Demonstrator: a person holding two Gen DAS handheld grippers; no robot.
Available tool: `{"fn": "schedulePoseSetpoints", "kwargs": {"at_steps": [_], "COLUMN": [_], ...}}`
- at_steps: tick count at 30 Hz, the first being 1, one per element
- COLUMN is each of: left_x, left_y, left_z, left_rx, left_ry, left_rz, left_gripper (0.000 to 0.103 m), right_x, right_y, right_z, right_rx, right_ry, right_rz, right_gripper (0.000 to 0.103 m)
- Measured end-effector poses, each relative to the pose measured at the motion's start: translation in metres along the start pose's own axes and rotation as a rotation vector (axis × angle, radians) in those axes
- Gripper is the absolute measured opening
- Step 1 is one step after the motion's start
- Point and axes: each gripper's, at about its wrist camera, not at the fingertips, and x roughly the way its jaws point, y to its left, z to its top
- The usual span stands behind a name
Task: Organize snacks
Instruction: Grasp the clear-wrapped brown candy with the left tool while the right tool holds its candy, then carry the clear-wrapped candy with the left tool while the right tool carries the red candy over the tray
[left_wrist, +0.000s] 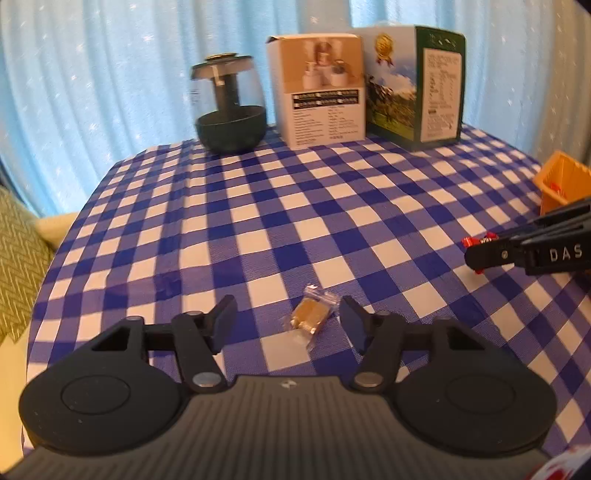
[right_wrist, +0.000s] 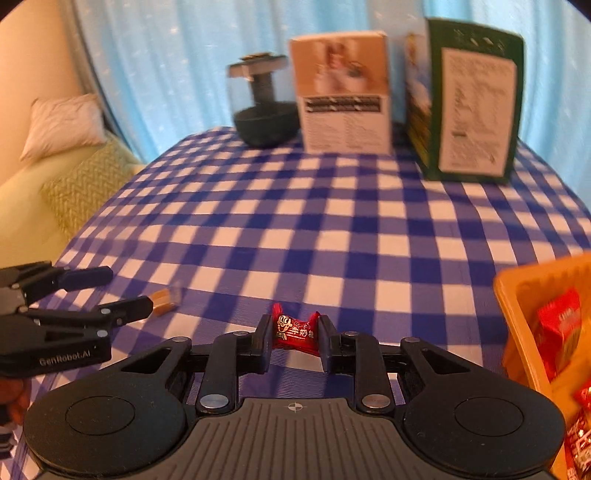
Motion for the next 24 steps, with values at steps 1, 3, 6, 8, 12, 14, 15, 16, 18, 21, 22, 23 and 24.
{"fn": "schedulePoseSetpoints", "kwargs": {"at_steps": [1,3,6,8,12,14,15,16,18,21,22,23,24], "left_x": [0.003,0.010,0.017,0.019,0.021,0.021,0.021,0.020,0.019,0.014,0.011,0.008,0.004], "left_y": [-0.002,-0.005,-0.006,-0.005,-0.004,-0.004,-0.004,-0.005,-0.004,-0.003,-0.002,-0.002,-0.001], "left_z": [0.000,0.000,0.000,0.000,-0.001,0.001,0.001,0.001,0.002,0.005,0.006,0.007,0.008], "left_rx": [0.010,0.020,0.021,0.022,0.007,-0.005,-0.010,-0.019,-0.037,-0.061,-0.083,-0.107,-0.130], "left_ry": [0.003,0.012,0.025,0.029,0.042,0.051,0.053,0.055,0.065,0.068,0.068,0.067,0.066], "left_rz": [0.000,0.006,-0.001,-0.011,-0.032,-0.041,-0.039,-0.036,-0.044,-0.046,-0.046,-0.048,-0.047], "left_gripper": [0.051,0.043,0.039,0.038,0.029,0.020,0.020,0.019,0.019,0.019,0.019,0.019,0.019], "right_x": [0.001,0.002,0.001,0.000,0.004,0.003,0.003,0.002,0.000,-0.006,-0.009,-0.012,-0.015], "right_y": [-0.003,-0.006,-0.006,-0.005,-0.002,-0.002,-0.002,-0.002,-0.003,-0.002,-0.001,0.001,0.002], "right_z": [0.000,-0.001,-0.002,-0.002,-0.001,0.000,0.000,0.000,0.001,0.002,0.002,0.002,0.002], "right_rx": [0.002,0.009,0.004,-0.001,-0.007,-0.009,-0.008,-0.008,-0.010,-0.015,-0.021,-0.028,-0.034], "right_ry": [0.004,0.014,0.016,0.015,0.014,0.013,0.011,0.008,0.005,-0.009,-0.014,-0.019,-0.023], "right_rz": [-0.004,-0.004,-0.004,-0.001,0.008,0.010,0.008,0.006,0.005,0.001,-0.001,-0.002,-0.005], "right_gripper": [0.026,0.026,0.026,0.026,0.026,0.026,0.026,0.026,0.026,0.026,0.026,0.026,0.026]}}
